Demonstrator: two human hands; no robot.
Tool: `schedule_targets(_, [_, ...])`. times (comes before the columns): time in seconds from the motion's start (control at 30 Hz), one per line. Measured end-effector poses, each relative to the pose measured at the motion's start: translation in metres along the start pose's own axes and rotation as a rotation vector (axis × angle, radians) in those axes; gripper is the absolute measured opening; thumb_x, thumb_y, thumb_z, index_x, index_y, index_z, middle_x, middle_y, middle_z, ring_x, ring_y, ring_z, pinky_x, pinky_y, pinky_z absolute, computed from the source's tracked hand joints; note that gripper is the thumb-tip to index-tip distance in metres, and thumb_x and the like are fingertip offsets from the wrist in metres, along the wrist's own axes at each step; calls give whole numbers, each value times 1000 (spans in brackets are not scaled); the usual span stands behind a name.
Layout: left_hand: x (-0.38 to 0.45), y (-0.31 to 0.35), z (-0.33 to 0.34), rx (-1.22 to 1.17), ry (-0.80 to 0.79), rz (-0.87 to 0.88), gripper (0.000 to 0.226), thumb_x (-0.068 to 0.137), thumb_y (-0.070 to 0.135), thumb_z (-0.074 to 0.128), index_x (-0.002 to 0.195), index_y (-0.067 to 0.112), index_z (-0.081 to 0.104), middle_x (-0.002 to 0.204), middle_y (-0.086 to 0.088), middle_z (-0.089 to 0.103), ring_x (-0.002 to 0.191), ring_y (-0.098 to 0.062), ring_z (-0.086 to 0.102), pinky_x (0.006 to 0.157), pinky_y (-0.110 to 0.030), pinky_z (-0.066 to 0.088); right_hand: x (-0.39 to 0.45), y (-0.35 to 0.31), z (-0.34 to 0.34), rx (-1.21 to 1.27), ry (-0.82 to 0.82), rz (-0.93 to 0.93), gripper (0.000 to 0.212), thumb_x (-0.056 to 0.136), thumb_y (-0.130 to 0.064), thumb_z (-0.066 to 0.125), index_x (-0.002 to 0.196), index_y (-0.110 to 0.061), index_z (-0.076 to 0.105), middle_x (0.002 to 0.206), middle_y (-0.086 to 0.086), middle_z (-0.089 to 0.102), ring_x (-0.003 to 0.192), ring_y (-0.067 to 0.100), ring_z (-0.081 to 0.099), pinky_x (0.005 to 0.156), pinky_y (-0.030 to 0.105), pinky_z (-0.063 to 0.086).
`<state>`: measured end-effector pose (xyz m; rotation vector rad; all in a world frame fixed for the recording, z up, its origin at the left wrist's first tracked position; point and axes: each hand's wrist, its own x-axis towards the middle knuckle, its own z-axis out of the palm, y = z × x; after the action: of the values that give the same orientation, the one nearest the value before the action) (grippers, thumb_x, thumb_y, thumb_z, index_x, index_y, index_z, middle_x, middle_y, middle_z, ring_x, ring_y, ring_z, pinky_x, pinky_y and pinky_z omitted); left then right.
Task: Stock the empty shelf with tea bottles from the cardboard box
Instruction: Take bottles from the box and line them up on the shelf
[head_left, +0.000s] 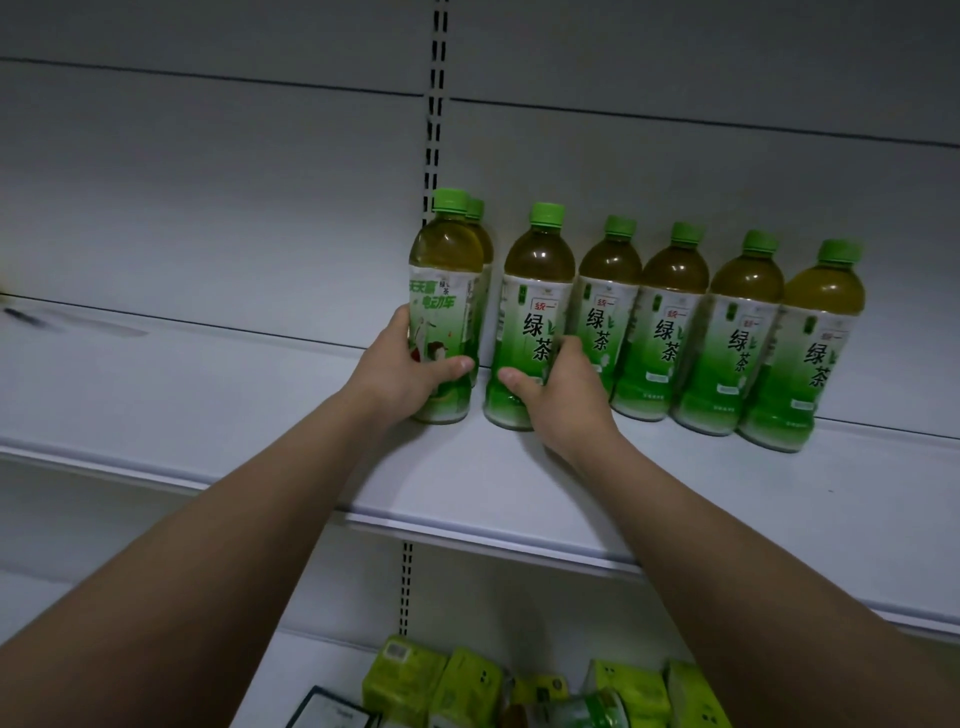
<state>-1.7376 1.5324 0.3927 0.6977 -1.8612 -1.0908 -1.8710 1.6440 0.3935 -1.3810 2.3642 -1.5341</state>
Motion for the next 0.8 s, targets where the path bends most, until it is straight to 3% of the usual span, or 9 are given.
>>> schedule_targets(0.23, [2,-2,3,26,29,-22,61,74,27,80,126,27,47,115,9,62,107,-15,60,97,-41,49,3,1,5,-24,13,1,62,84,-36,71,132,-10,41,134,8,55,123,27,53,104,43,45])
schedule_targets(0.33, [-1,3,8,63,58,-48,63,79,27,76,131,21,42,125,2,61,114,-22,59,101,-43,47,-1,-3,4,-23,-1,24,59,86,-30,70,133,-9,41,136,8,53,125,27,52,105,40,44])
schedule_targets(0.47, [-17,17,18,381,72,-206,59,91,36,60,135,10,30,136,-13,52,121,-35,52,98,-43,42,-18,-5,-12,-80,-184,126,54,90,-24,66,135,-7,42,138,9,54,125,28,52,96,27,40])
schedule_targets(0.57, [-38,19,16,620,80,-231,56,94,49,45,131,7,42,128,-18,57,114,-37,54,93,-43,45,-37,-7,-35,-116,-267,116,51,92,-25,61,137,-8,43,140,10,52,125,29,51,86,23,33])
schedule_targets(0.67, [-57,30,10,823,40,-148,57,91,59,35,122,14,52,118,-15,62,105,-34,56,91,-47,48,-52,-11,-60,-190,-312,92,47,94,-31,58,134,-9,47,138,12,53,122,30,52,87,27,38])
schedule_targets(0.8, [-80,57,8,915,-39,-153,63,86,64,35,129,21,51,125,-12,60,112,-35,53,96,-49,45,-74,-17,-88,-302,-343,91,48,94,-37,55,131,-6,49,134,15,54,117,32,54,94,37,44])
